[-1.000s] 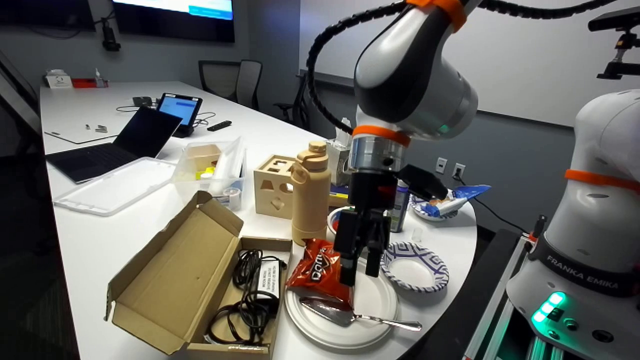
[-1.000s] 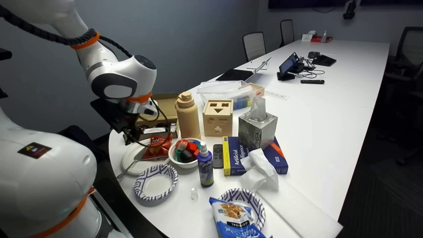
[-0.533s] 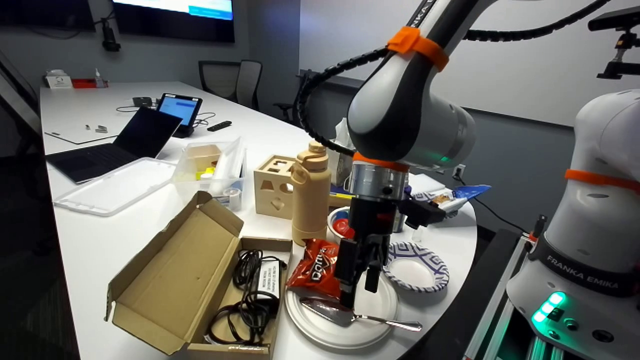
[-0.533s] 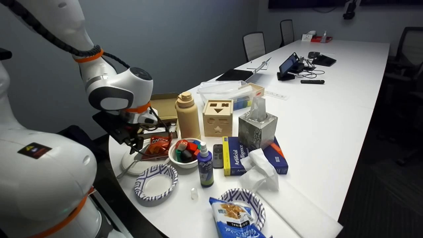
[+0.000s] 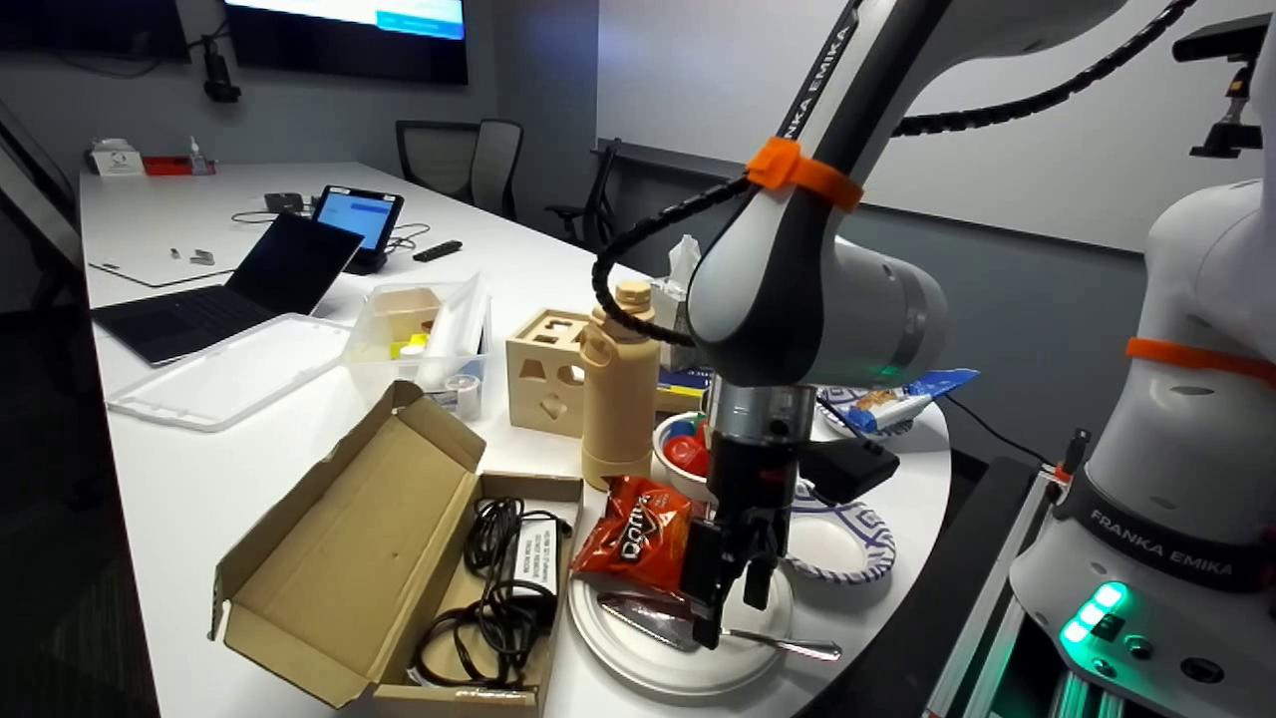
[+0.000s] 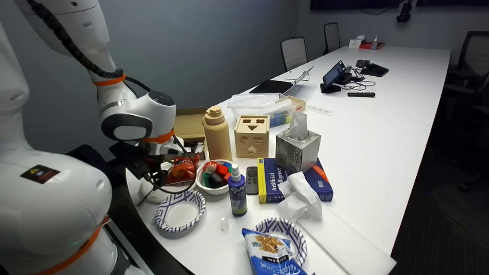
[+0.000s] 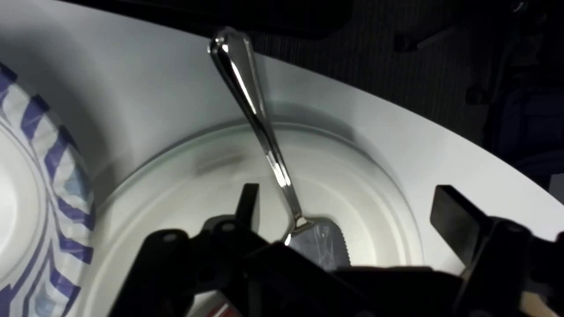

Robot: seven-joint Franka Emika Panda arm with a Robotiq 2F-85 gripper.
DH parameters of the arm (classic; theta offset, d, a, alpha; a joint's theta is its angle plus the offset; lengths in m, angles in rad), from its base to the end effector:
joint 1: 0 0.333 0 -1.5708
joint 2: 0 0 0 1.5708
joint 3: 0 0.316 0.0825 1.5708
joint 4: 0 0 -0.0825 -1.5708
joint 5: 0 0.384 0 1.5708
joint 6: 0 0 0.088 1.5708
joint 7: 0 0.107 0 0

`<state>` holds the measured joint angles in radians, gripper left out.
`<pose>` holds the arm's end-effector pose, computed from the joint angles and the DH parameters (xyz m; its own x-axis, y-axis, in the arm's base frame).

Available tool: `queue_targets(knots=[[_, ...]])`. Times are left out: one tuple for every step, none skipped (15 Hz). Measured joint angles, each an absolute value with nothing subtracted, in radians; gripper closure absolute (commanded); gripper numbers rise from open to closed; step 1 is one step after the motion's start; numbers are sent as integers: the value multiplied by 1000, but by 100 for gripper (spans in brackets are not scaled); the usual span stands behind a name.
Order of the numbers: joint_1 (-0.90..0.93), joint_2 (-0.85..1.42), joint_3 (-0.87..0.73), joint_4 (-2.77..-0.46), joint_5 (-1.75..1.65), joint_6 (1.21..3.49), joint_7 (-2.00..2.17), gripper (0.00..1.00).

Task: Pick up the silver spoon and use it to stir the items in the white bowl

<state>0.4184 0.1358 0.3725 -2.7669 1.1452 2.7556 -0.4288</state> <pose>0.2639 0.2241 0.1584 0.9725 0.1444 -0.1827 0.0726 -0.9334 -0.3515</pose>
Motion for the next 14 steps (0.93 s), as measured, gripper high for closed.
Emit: queue_targets(knots=[[418, 147, 372, -2767, 1164, 2764, -443, 0], [418, 158, 372, -2767, 1186, 2768, -460, 0], [418, 167, 372, -2767, 1207, 2768, -477, 0], [418, 175, 372, -2767, 1230, 2768, -495, 0], [418, 182, 372, -2767, 1253, 2768, -513, 0], [418, 188, 372, -2767, 1277, 2768, -533, 0], [417, 191, 372, -2766, 1303, 2768, -553, 0], [416, 191, 372, -2766, 1329, 2766, -575, 0], [414, 191, 372, -2766, 1355, 2765, -597, 0], [412, 191, 372, -2766, 1378, 2762, -617, 0], [410, 191, 372, -2766, 1399, 2759, -636, 0], [407, 191, 372, -2766, 1420, 2756, -656, 0], [403, 191, 372, -2766, 1437, 2750, -675, 0], [399, 191, 371, -2766, 1453, 2743, -693, 0]])
